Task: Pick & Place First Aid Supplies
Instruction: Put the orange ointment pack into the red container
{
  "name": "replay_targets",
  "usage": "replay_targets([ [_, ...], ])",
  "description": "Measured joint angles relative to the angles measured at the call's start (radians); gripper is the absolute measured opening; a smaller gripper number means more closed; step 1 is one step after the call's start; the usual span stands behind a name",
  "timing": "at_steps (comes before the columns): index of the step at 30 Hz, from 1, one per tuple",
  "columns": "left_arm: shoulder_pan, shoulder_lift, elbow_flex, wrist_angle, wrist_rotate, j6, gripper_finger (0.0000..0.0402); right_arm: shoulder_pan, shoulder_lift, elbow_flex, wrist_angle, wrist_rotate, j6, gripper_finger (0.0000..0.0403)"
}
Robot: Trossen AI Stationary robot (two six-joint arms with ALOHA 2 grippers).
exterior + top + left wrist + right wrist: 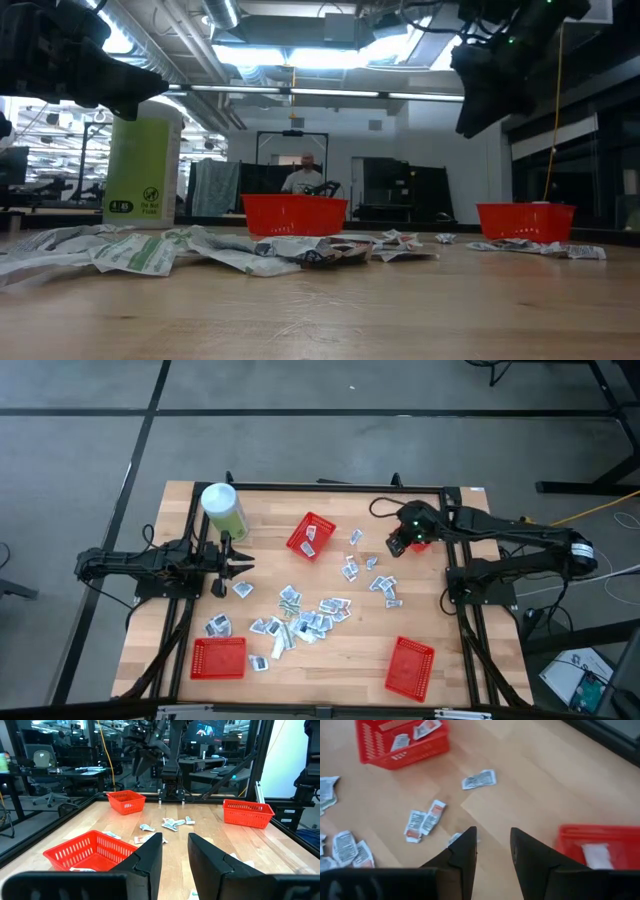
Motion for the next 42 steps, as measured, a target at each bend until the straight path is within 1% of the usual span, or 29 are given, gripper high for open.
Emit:
replay_targets([
  [15,0.000,0.000,0.000,0.000,0.000,0.000,0.0088,0.177,0.247,0.000,0.186,0.000,-0.107,0.0120],
  [18,0.000,0.000,0.000,0.000,0.000,0.000,0.0088,0.201,0.293,0.000,0.234,0.000,-0.103,0.0120],
  [20,0.000,0.000,0.000,0.000,0.000,0.000,0.0088,0.212,0.320,0.000,0.258,-0.001,-0.073,0.0120],
  [24,0.000,0.000,0.000,0.000,0.000,0.000,0.0088,0.218,0.361,0.000,0.267,0.000,0.015,0.0120],
  [30,0.000,0.000,0.000,0.000,0.000,0.000,0.0088,0.218,0.397,0.000,0.276,0.001,0.076,0.0120],
  [35,0.000,0.000,0.000,0.000,0.000,0.000,0.0088,0.218,0.430,0.000,0.296,0.031,0.105,0.0120],
  [42,0.000,0.000,0.000,0.000,0.000,0.000,0.0088,0.218,0.481,0.000,0.348,0.034,0.109,0.0120],
])
